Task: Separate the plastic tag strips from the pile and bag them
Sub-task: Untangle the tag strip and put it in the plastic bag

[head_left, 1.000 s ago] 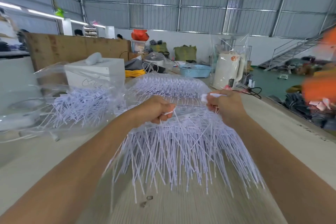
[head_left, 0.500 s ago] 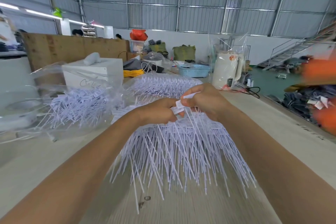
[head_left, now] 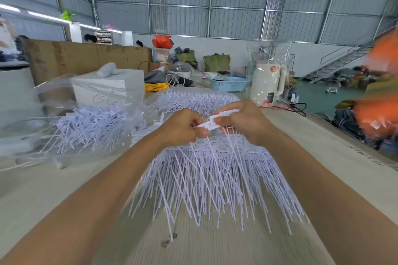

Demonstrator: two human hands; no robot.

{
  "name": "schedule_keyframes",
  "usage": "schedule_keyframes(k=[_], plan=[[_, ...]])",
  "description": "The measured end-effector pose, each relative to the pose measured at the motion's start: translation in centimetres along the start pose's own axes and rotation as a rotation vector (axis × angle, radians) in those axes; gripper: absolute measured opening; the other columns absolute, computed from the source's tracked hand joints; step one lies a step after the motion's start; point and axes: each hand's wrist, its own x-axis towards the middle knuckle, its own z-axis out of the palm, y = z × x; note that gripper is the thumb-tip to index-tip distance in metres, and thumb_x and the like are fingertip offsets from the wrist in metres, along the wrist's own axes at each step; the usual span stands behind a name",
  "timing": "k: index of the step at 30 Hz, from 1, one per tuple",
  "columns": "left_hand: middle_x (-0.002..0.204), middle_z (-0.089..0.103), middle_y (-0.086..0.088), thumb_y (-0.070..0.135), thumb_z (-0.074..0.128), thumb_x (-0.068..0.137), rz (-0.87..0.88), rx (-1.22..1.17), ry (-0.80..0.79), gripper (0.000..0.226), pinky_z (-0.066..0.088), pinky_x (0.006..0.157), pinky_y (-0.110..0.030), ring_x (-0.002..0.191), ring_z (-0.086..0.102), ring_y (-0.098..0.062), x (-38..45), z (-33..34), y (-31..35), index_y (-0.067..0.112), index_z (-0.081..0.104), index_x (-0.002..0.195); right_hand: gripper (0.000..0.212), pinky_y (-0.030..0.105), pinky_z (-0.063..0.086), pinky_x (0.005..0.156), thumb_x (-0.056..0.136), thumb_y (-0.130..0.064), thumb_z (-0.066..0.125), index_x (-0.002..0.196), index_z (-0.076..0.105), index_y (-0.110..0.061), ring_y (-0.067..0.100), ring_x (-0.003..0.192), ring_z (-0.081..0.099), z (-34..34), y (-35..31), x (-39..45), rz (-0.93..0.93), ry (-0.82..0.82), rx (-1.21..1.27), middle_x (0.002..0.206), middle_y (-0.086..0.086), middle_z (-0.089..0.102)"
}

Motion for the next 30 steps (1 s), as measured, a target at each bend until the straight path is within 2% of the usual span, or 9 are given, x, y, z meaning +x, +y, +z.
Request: schedule_keyframes(k=[2, 7, 13, 15, 19, 22, 25, 27, 30], plan=[[0.058, 0.062, -0.003, 0.019, 0.074, 0.08, 0.001, 0.035, 0.038, 0.015, 0.045, 0.06, -0.028, 0.051, 0.056, -0.012, 0.1, 0.1, 0.0, 0.013, 0.064, 0.071, 0.012, 0.039, 0.055, 0.072, 0.078, 0.008, 0.068, 0.089, 0.065, 0.007, 0.029, 0.067, 0.062, -0.3, -0.4, 0.1, 0.043, -0.024, -0.053, 0.081, 0.024, 0.065], [0.058, 0.055, 0.002, 0.02, 0.076, 0.077, -0.001, 0.134, 0.111, 0.016, 0.041, 0.059, -0.027, 0.054, 0.051, -0.012, 0.4, 0.6, 0.2, 0.009, 0.065, 0.075, 0.006, 0.031, 0.058, 0.063, 0.081, 0.009, 0.064, 0.086, 0.064, 0.005, 0.025, 0.061, 0.064, -0.6, -1.0, 0.1, 0.08, -0.155, -0.116, 0.081, 0.023, 0.065], [0.059, 0.056, 0.002, 0.019, 0.075, 0.078, 0.103, 0.158, 0.162, 0.016, 0.036, 0.052, -0.022, 0.054, 0.05, -0.01, 0.3, 1.1, -0.3, 0.003, 0.073, 0.08, 0.014, 0.027, 0.052, 0.052, 0.073, 0.007, 0.073, 0.072, 0.066, -0.004, 0.018, 0.049, 0.06, -0.7, -0.2, 0.2, 0.002, -0.097, -0.259, 0.065, 0.018, 0.065], [0.052, 0.058, 0.0, 0.017, 0.072, 0.082, 0.085, 0.069, 0.144, 0.019, 0.038, 0.047, -0.016, 0.043, 0.048, -0.004, 0.2, 1.2, -0.3, -0.001, 0.074, 0.078, 0.016, 0.026, 0.047, 0.051, 0.069, 0.007, 0.074, 0.067, 0.069, -0.009, 0.016, 0.048, 0.057, -0.5, 0.3, 0.3, -0.067, -0.052, -0.333, 0.062, 0.018, 0.066], [0.045, 0.057, -0.004, 0.014, 0.068, 0.084, -0.081, -0.251, 0.026, 0.018, 0.039, 0.044, -0.017, 0.037, 0.046, -0.008, 0.1, 0.2, -0.5, -0.003, 0.074, 0.079, 0.014, 0.008, 0.036, 0.044, 0.068, -0.001, 0.078, 0.079, 0.075, -0.01, 0.001, 0.043, 0.048, 0.0, 1.4, 0.1, -0.208, 0.064, -0.37, 0.066, 0.004, 0.065], [0.041, 0.054, 0.0, 0.014, 0.063, 0.088, -0.151, -0.414, -0.089, 0.023, 0.033, 0.041, -0.014, 0.032, 0.041, -0.007, -0.2, -0.3, 0.0, 0.003, 0.072, 0.071, 0.016, 0.013, 0.044, 0.056, 0.07, -0.001, 0.077, 0.075, 0.074, -0.016, 0.009, 0.058, 0.056, 0.3, 1.8, -0.4, -0.268, 0.083, -0.292, 0.078, 0.009, 0.07], [0.038, 0.054, 0.003, 0.014, 0.062, 0.089, -0.138, -0.325, -0.141, 0.023, 0.032, 0.041, -0.013, 0.033, 0.041, -0.005, -0.2, -0.8, 0.4, 0.004, 0.07, 0.071, 0.015, 0.012, 0.041, 0.044, 0.071, 0.002, 0.075, 0.081, 0.075, -0.009, 0.0, 0.044, 0.052, -0.6, 1.8, 0.0, -0.22, 0.096, -0.204, 0.071, 0.005, 0.067], [0.042, 0.055, 0.001, 0.014, 0.064, 0.088, -0.102, -0.242, -0.218, 0.022, 0.036, 0.046, -0.017, 0.037, 0.044, -0.008, -0.7, -1.3, 0.0, 0.002, 0.072, 0.071, 0.018, 0.016, 0.043, 0.045, 0.071, 0.004, 0.074, 0.087, 0.073, -0.005, 0.008, 0.045, 0.053, -3.0, 1.7, 0.6, -0.132, 0.255, -0.043, 0.065, 0.004, 0.065], [0.045, 0.056, -0.002, 0.015, 0.065, 0.087, -0.066, -0.168, -0.084, 0.036, 0.05, 0.064, -0.029, 0.056, 0.06, -0.018, -1.2, -1.4, -1.7, 0.013, 0.068, 0.052, 0.025, 0.021, 0.05, 0.053, 0.075, 0.008, 0.07, 0.099, 0.066, 0.006, 0.017, 0.059, 0.06, -6.7, 1.2, 1.1, 0.013, 0.393, 0.261, 0.069, 0.01, 0.066]])
